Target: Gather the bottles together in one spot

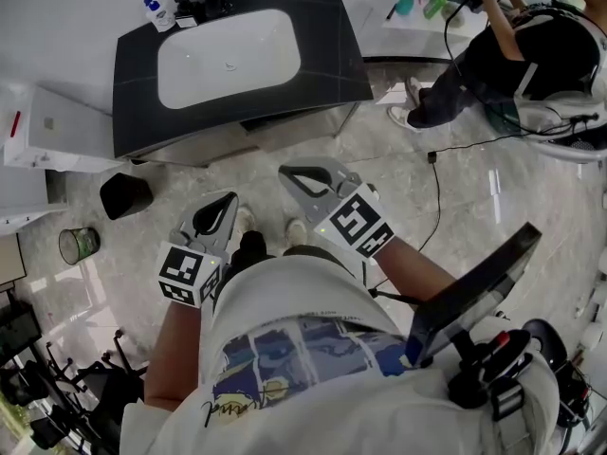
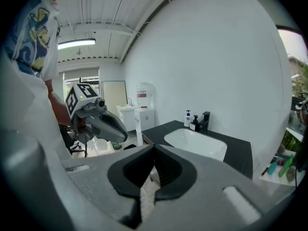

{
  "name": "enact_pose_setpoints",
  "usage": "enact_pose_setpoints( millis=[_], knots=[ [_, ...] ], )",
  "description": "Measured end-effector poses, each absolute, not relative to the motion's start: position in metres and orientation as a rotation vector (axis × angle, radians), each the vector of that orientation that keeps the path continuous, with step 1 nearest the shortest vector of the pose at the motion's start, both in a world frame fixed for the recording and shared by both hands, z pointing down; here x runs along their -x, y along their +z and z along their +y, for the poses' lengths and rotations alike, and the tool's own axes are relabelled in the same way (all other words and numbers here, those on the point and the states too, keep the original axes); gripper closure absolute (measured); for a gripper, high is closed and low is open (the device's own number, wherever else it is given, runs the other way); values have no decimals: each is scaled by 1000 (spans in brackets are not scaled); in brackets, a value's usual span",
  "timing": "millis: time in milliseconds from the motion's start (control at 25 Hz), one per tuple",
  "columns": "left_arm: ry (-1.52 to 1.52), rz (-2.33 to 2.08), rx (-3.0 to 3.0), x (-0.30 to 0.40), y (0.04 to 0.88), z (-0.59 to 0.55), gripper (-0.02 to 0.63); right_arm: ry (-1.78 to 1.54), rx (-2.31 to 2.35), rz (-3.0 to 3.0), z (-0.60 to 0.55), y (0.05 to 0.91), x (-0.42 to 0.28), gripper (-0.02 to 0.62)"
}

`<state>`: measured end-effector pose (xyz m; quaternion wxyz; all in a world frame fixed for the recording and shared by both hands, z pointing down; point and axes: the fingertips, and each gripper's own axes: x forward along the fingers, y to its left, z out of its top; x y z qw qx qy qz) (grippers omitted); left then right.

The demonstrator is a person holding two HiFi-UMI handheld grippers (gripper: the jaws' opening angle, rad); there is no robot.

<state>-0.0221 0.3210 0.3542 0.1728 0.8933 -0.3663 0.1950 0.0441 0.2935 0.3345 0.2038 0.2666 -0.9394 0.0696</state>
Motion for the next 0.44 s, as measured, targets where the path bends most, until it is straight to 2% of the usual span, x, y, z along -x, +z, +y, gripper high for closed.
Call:
enact_pose_setpoints(
  millis=[440],
  knots=[
    [566,-999,-2549,21,361,310,604,191,-766,-2607,284,339,-43,597]
  ],
)
